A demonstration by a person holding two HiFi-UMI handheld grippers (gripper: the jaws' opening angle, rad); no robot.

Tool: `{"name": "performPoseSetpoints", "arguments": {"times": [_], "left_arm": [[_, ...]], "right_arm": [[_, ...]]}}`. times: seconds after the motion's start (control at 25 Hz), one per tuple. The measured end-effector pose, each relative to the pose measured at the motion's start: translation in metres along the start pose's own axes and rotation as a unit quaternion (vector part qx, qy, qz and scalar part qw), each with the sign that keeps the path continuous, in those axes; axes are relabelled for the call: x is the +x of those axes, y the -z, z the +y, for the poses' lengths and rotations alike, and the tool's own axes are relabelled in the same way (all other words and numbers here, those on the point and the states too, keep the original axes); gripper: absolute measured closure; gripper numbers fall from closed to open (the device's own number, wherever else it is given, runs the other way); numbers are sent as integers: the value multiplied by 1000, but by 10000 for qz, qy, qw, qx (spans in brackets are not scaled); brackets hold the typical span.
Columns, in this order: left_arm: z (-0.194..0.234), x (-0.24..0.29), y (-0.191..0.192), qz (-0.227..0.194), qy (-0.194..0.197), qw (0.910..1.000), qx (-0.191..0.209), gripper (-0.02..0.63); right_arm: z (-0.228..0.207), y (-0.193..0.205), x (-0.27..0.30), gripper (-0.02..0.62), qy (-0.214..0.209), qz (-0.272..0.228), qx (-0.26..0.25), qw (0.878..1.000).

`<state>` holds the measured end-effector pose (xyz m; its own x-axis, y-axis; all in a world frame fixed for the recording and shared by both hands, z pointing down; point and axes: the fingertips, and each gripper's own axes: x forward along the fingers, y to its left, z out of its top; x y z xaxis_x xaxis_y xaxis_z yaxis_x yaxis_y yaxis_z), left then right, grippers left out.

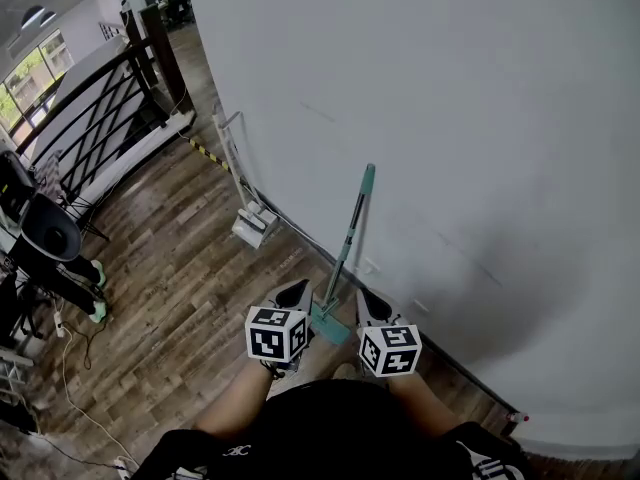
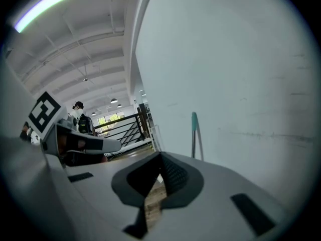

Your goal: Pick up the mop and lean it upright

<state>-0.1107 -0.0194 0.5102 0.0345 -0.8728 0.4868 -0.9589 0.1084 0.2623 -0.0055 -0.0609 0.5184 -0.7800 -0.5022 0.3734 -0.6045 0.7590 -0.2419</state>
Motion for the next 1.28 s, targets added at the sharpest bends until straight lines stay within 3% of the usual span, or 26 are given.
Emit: {"name": "performPoseSetpoints", "arguments": {"times": [0.24,0.48,0.6,0.68,0.92,1.12,1.28], "left_arm": [[-11,40,-26,-38,-25,9999,165,609],[-1,87,-32,85,-34,9995,300,609],[4,114,-45,78,111,9986,513,609],[3,133,-56,105,336,9975,607,534],[1,194,-85,188,799,9931,832,497],[-3,243,-97,337,1044,9844,1373,443],[-8,277,-109,319,1084,9799,1643,442]], "right_arm": [[-34,-13,18,583,-7,91,-42,9999],[-59,-20,29,582,347,-1,81,9994],[-72,-23,27,582,694,-42,224,9973],[-84,-28,21,583,1010,-95,349,9942],[-118,-37,4,581,1922,-183,572,9795],[-124,-33,-7,582,2331,-139,756,9694],[-134,-33,-19,583,2716,-186,879,9582]]}}
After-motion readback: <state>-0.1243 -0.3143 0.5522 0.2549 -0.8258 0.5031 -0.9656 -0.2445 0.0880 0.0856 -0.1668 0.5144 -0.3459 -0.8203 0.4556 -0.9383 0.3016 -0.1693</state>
